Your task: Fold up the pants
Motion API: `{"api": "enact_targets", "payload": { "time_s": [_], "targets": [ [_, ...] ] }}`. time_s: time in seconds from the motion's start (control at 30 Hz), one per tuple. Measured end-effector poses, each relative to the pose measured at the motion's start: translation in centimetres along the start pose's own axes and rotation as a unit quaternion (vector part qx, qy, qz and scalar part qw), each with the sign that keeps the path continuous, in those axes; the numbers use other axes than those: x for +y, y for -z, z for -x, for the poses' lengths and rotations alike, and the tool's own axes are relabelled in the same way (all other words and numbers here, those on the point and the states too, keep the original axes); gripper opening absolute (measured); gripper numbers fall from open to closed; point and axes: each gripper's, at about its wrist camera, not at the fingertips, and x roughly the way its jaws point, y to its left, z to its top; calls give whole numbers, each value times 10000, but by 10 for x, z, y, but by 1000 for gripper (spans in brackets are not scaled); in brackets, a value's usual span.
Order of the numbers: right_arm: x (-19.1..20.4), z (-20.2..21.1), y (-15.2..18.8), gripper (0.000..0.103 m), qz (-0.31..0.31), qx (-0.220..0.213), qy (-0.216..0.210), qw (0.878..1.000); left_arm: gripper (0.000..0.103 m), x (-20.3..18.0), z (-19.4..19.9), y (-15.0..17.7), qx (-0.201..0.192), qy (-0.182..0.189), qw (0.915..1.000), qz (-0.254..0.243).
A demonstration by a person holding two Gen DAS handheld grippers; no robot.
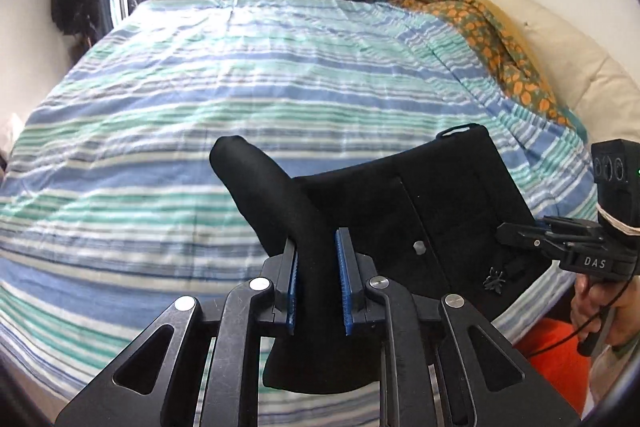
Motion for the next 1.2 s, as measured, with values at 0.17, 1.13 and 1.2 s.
{"api": "enact_targets", "payload": {
  "time_s": [0.17,1.13,1.2],
  "targets": [
    [-15,-43,-58,32,24,-277,286,9992,19,25,-37,-40,-320,-607,9973,-242],
    [67,40,116,102,165,-56,2234,9746,99,-37,57,125,35,-1607,9867,-237],
    [81,49,117,102,262,-98,2156,9761,99,-38,65,129,12,-1622,9866,-201]
  ]
}}
